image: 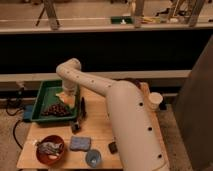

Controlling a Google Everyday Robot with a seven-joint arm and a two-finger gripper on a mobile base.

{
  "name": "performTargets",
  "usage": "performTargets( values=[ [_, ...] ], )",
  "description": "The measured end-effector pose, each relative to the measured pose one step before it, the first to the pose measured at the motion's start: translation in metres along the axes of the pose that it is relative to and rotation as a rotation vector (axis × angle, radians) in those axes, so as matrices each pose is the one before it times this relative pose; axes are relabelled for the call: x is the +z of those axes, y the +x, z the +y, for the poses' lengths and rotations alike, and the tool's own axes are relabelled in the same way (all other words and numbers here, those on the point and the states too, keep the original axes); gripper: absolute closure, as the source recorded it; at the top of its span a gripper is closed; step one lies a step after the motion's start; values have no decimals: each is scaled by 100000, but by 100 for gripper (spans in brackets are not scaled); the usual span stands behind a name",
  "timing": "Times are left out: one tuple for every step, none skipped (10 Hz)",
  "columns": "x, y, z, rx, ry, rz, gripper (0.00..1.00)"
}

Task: Place apple in plastic cup

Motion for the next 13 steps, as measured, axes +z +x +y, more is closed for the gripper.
performTargets(
  values=[
    [150,76,35,385,-105,114,20],
    [189,108,52,496,-182,114,20],
    [145,47,23,343,-114,-130,20],
    [159,79,21,445,-109,-193,20],
    [160,48,10,454,-83,-284,20],
    [161,-12,26,217,-158,-220,20],
    [164,27,23,287,-171,-241,20],
    [107,12,0,214,-116,-220,20],
    [90,37,14,183,-141,-113,20],
    [57,22,-4,128,-81,-61,20],
    [75,16,-1,151,-112,-133,20],
    [74,31,-8,107,-154,-227,20],
    [73,49,-23,-3,-174,-240,20]
  ],
)
